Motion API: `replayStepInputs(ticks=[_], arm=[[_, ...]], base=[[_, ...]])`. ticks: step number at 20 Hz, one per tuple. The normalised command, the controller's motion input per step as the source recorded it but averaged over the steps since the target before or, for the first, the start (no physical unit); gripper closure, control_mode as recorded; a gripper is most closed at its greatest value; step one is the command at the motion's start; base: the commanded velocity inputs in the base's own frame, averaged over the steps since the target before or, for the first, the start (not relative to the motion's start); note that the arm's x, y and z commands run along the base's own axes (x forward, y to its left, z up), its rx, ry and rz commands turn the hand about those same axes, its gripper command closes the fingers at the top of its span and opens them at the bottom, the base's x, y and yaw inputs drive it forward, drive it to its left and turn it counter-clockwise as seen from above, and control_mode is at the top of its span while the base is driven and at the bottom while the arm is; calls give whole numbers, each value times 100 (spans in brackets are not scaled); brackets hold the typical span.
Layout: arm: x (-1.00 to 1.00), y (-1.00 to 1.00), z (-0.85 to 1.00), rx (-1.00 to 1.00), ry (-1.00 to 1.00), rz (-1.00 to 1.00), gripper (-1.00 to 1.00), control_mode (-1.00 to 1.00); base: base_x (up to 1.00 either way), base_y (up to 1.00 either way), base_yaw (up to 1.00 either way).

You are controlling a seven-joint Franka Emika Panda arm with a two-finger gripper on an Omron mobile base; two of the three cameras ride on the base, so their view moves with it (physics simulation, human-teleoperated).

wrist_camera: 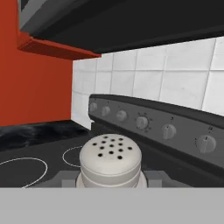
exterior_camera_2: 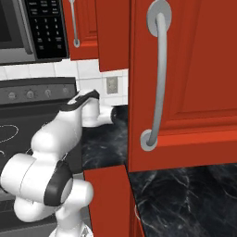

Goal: Collect the turmeric, mayonnaise, and shaker from the cabinet and place them next to the stove.

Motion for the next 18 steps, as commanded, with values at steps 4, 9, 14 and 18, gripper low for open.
replayStepInputs(ticks=[4,9,14,18], arm=[[61,0,-32,-4,1,0,100,-100],[56,0,-34,-5,0,0,100,-100],[45,0,-38,-4,0,0,100,-100],[42,0,-29,-2,0,0,100,-100]], base=[[0,0,0],[0,0,0],[0,0,0],[0,0,0]])
